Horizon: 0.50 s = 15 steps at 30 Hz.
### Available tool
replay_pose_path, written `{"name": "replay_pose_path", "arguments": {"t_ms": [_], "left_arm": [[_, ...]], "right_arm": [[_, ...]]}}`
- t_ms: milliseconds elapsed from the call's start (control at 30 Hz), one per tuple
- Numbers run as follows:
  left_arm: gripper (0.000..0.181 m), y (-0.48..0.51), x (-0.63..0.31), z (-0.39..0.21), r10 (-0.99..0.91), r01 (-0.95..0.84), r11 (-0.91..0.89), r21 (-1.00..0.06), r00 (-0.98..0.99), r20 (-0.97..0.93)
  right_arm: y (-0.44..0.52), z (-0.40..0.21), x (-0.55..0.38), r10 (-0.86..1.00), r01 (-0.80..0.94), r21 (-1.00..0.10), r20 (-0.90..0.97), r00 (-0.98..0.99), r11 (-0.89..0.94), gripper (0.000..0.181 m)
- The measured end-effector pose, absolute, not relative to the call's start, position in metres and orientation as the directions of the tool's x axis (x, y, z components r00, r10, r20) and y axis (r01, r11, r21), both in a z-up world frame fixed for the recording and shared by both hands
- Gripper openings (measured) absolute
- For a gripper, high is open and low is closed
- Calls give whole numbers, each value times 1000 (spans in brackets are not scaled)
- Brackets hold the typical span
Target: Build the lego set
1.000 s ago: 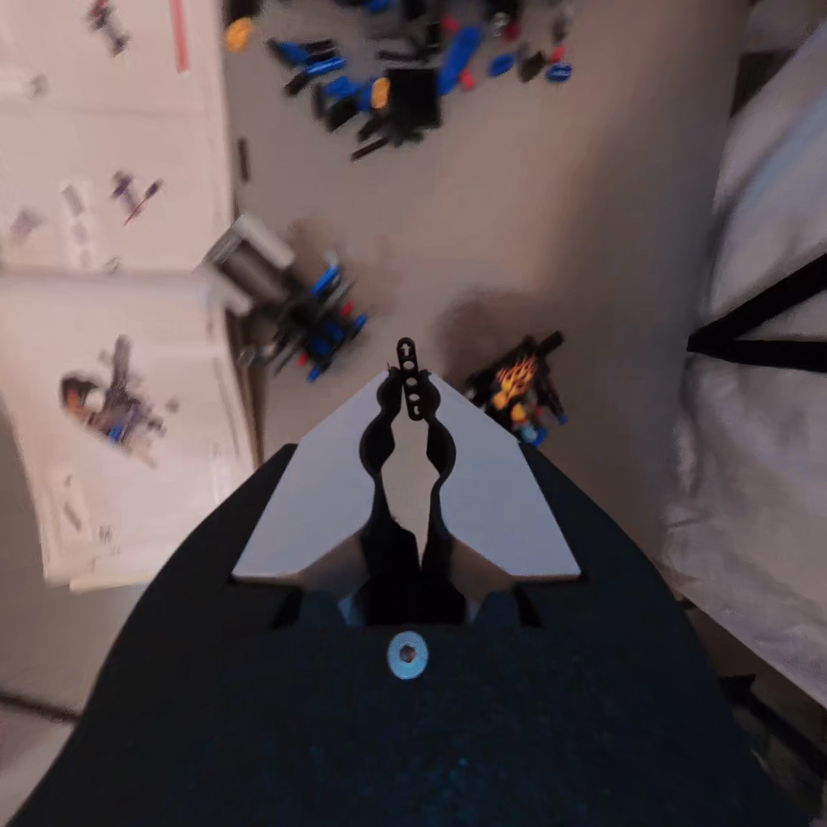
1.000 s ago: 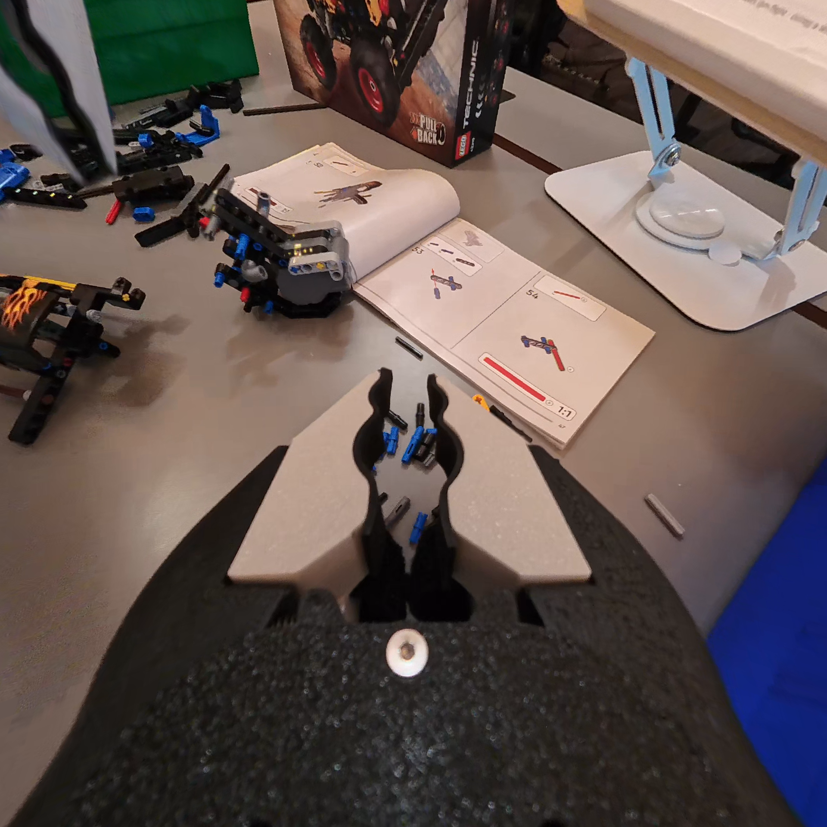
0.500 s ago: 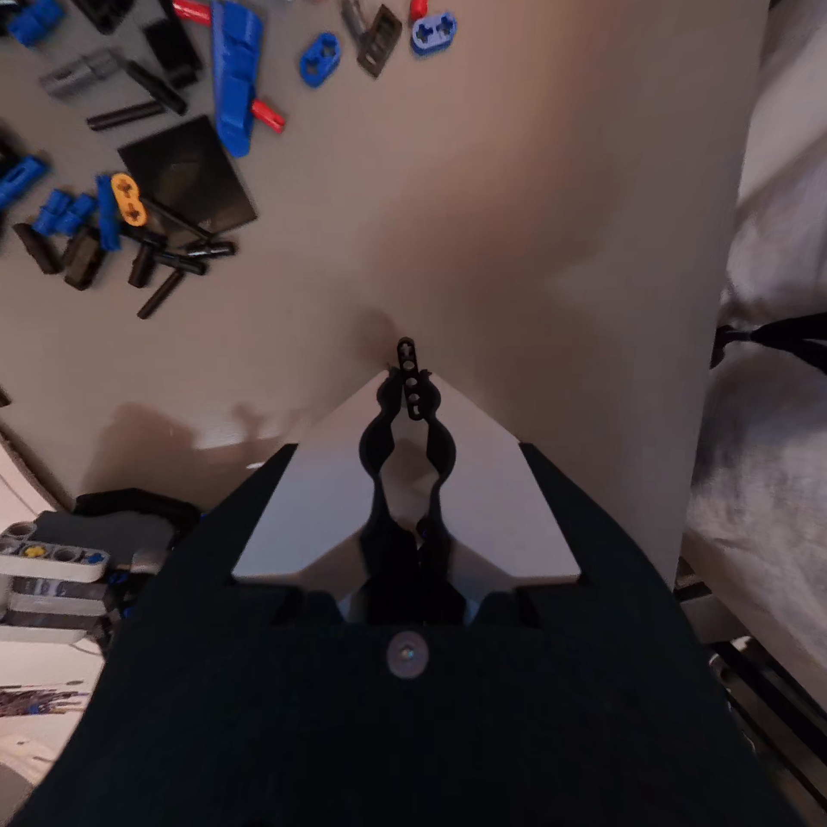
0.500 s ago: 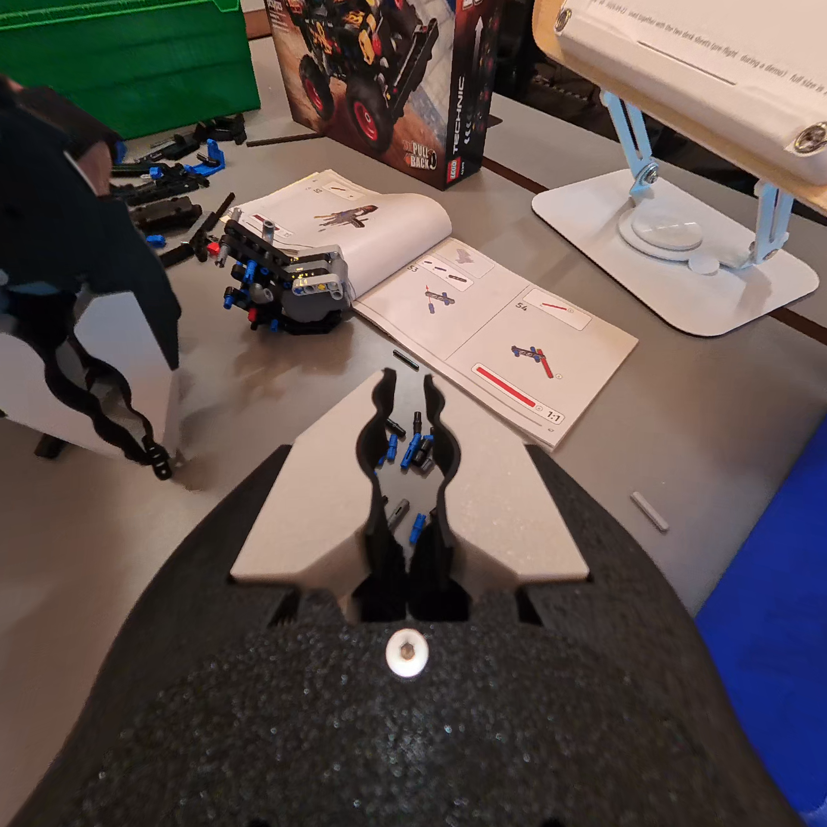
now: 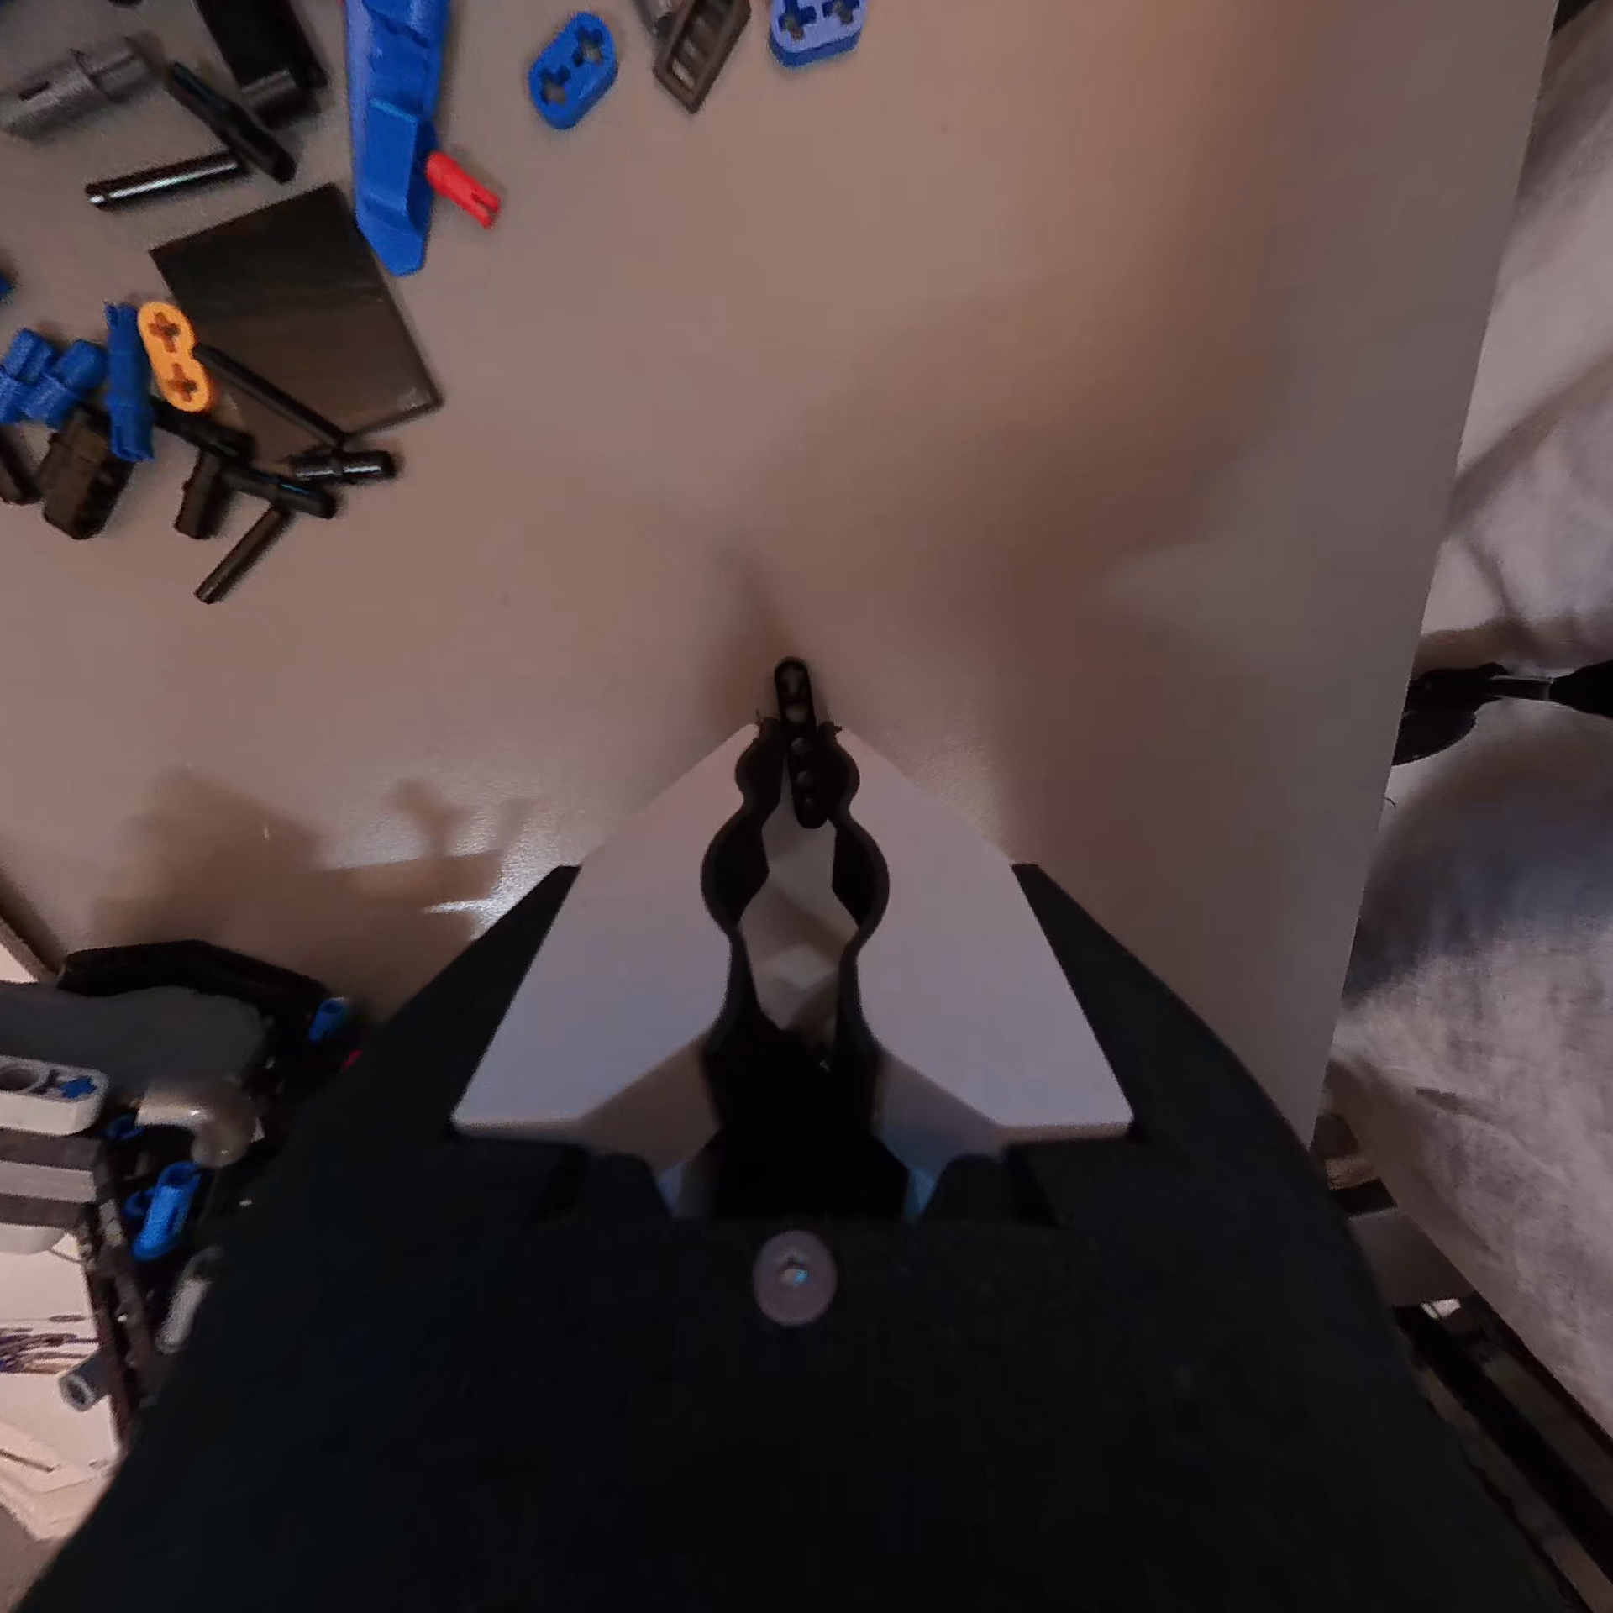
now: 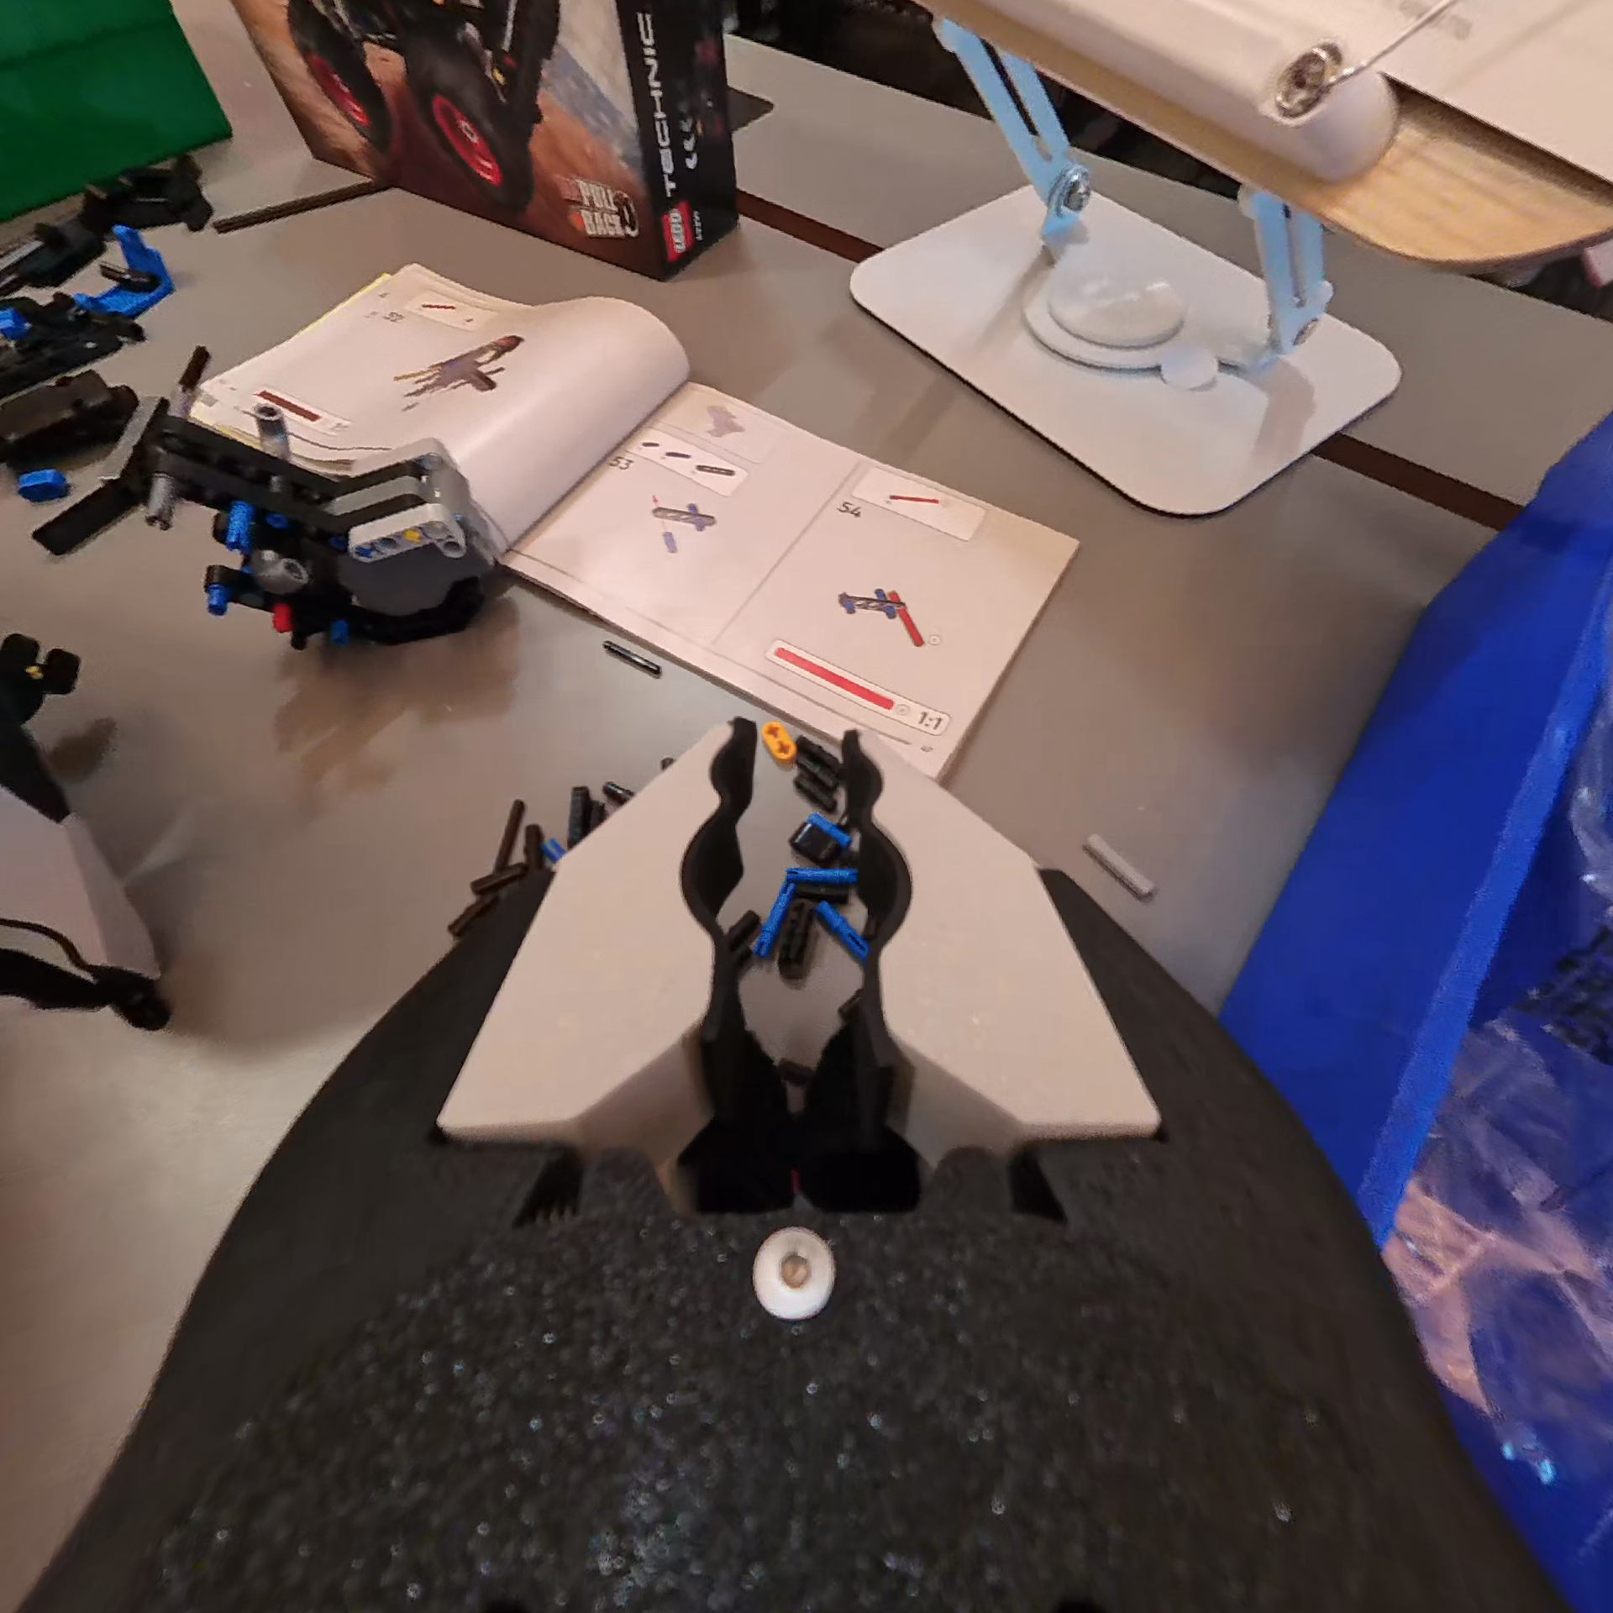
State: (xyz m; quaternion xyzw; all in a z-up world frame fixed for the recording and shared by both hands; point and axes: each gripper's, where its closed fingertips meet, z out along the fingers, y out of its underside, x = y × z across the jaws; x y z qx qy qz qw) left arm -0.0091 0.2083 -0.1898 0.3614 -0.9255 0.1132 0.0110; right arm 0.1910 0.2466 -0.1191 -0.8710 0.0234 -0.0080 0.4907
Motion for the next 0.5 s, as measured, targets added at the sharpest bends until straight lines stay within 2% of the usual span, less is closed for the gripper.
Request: {"name": "replay_pose_path", "arguments": {"t_ms": [33,133,233,367,433,500], "left_arm": [[13,209,-9,-189,-676,-680,702,-212,-730,101],[26,216,-7,-174,-736,-727,614,-308,-668,109],[29,232,-6,-140,-817,-748,426,-509,-559,138],[30,269,-11,-91,-877,-560,187,-807,-465,119],[30,293,-17,-80,-909,-451,126,-883,-409,79],[29,316,-22,-80,-940,-390,120,-913,-340,21]], "right_arm": [[246,-120,192,-49,-36,-854,-13,999,-519,21],[246,-123,195,-47,-49,-846,-28,998,-530,22],[246,-129,196,-38,-36,-834,-18,999,-551,23],[248,-134,191,-15,11,-825,24,1000,-565,22],[249,-139,188,-1,34,-817,43,999,-576,23],[251,-143,182,22,47,-814,42,999,-579,22]]}}
